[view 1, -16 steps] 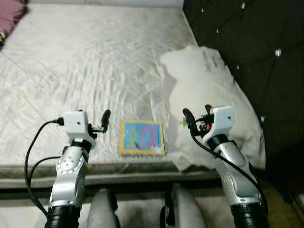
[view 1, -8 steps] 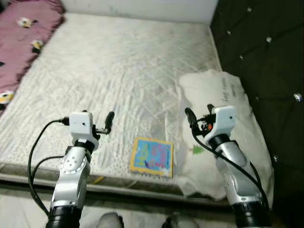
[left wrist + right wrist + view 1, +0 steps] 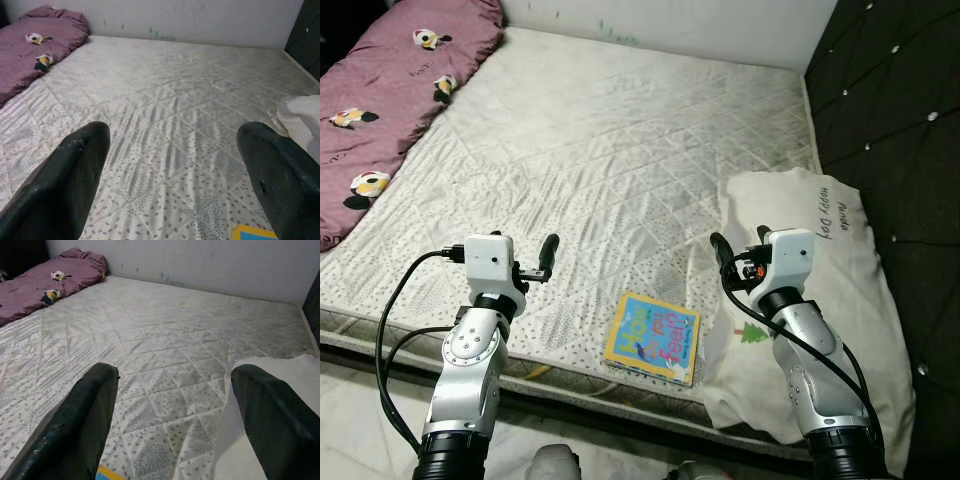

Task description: Clean up the room

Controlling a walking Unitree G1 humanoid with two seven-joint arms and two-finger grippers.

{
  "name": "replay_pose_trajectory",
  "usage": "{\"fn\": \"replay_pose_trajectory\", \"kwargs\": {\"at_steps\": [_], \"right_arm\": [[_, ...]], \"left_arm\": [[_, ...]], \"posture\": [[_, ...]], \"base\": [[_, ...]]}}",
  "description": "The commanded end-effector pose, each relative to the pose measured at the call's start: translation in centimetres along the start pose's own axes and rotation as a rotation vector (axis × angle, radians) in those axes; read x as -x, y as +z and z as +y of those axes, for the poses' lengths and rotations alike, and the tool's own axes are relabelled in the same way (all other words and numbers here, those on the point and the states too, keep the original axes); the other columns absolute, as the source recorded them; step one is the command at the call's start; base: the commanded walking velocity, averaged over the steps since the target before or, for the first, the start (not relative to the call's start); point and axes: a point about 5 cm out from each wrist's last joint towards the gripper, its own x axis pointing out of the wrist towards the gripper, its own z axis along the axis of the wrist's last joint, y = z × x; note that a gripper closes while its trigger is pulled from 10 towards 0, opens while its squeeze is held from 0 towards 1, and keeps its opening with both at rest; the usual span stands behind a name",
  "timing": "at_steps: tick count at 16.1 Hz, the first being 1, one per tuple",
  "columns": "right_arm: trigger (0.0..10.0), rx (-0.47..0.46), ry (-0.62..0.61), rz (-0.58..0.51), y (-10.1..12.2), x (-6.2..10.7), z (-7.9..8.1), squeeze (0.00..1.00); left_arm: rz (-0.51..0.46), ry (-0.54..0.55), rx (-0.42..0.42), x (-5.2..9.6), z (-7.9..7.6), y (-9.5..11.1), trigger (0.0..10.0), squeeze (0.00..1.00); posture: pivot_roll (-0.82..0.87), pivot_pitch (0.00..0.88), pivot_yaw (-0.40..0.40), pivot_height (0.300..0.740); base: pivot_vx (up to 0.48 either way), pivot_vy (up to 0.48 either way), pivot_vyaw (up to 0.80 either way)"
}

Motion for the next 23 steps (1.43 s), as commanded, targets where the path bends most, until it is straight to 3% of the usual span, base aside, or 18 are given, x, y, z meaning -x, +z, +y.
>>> {"fn": "replay_pose_trajectory", "kwargs": {"at_steps": [1, 8, 13, 23], "right_arm": [[10.0, 0.002, -0.024, 0.007, -0.24, 0.26, -0.54, 0.00], [10.0, 0.004, -0.037, 0.010, -0.34, 0.10, -0.72, 0.00], [10.0, 0.009, -0.033, 0.007, -0.34, 0.03, -0.70, 0.00], [10.0, 0.010, -0.036, 0.017, -0.53, 0.10, -0.76, 0.00]], "left_arm": [[0.001, -0.015, -0.004, -0.15, -0.22, 0.05, 10.0, 0.00], [-0.004, -0.021, 0.005, -0.52, -0.41, 0.16, 10.0, 0.00], [0.008, -0.017, 0.050, -0.62, -0.31, -0.01, 10.0, 0.00], [0.003, -0.034, 0.081, -0.72, -0.44, 0.03, 10.0, 0.00]], "posture": [[-0.04, 0.036, -0.024, 0.740], [-0.04, 0.032, -0.023, 0.740], [-0.04, 0.031, -0.024, 0.740], [-0.04, 0.041, -0.026, 0.740]], "base": [[0.000, -0.292, 0.00], [0.000, -0.333, 0.00], [0.000, 0.000, 0.00], [0.000, 0.459, -0.23]]}}
